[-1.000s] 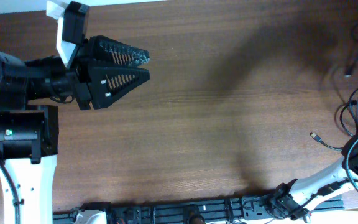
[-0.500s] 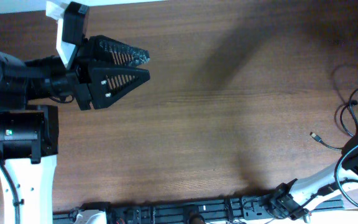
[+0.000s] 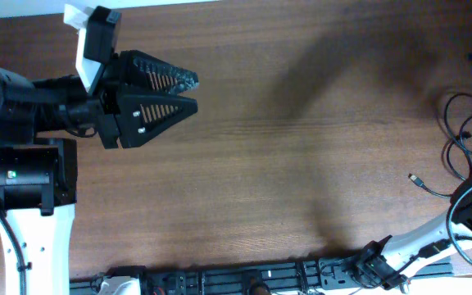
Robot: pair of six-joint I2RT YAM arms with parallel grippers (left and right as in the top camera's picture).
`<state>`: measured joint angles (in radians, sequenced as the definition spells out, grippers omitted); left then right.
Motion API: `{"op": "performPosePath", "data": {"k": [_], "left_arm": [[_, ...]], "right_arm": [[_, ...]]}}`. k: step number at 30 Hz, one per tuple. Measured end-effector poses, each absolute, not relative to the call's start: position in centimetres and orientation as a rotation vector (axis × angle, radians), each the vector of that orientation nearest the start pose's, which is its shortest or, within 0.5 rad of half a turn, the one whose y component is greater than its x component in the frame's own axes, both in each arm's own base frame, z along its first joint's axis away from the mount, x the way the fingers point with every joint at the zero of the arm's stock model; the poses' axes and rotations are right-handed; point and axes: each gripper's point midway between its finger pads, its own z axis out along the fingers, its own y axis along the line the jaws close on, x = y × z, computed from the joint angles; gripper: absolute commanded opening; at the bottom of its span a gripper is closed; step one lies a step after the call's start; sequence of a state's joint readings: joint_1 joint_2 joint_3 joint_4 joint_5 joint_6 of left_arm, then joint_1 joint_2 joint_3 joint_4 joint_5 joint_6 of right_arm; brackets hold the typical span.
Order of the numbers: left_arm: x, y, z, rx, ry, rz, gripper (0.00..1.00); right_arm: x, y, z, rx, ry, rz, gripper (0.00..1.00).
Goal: Untangle cables
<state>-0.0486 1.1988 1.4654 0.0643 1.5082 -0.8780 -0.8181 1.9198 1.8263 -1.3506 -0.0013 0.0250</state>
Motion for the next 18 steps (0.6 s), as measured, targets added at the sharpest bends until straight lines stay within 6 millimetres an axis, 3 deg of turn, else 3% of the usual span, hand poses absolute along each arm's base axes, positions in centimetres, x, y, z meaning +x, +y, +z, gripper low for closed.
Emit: {"op": "performPosePath", "data": {"k": [2, 7, 8, 10, 11, 14, 18], "left_arm": [[21.4, -18.2, 50.9, 0.892, 1.584, -1.612, 0.58], [21.2, -18.2, 50.8, 0.906, 1.586, -1.618, 0.58], [21.1, -18.2, 50.8, 0.909, 1.586, -1.619, 0.58], [21.1, -18.2, 50.8, 0.912, 1.586, -1.620, 0.58], [21.0, -18.2, 50.7, 0.917, 1.587, -1.622, 0.58], [20.9, -18.2, 50.7, 0.921, 1.587, -1.624, 0.58], [20.9, -18.2, 50.7, 0.923, 1.587, -1.624, 0.58]], "right_arm": [[25.5, -26.9, 13.0, 1.278, 2.828, 0.000, 0.75], [23.8, -24.0, 8.7, 1.331, 2.912, 0.143, 0.74], [23.7, -23.7, 8.0, 1.336, 2.916, 0.153, 0.71], [23.2, -23.3, 6.4, 1.342, 2.927, 0.163, 0.54], [23.1, -23.1, 5.6, 1.342, 2.929, 0.164, 0.41], [22.4, -22.4, 4.1, 1.363, 2.943, 0.173, 0.30], [21.6, -21.7, 2.6, 1.373, 2.960, 0.179, 0.25]]}}
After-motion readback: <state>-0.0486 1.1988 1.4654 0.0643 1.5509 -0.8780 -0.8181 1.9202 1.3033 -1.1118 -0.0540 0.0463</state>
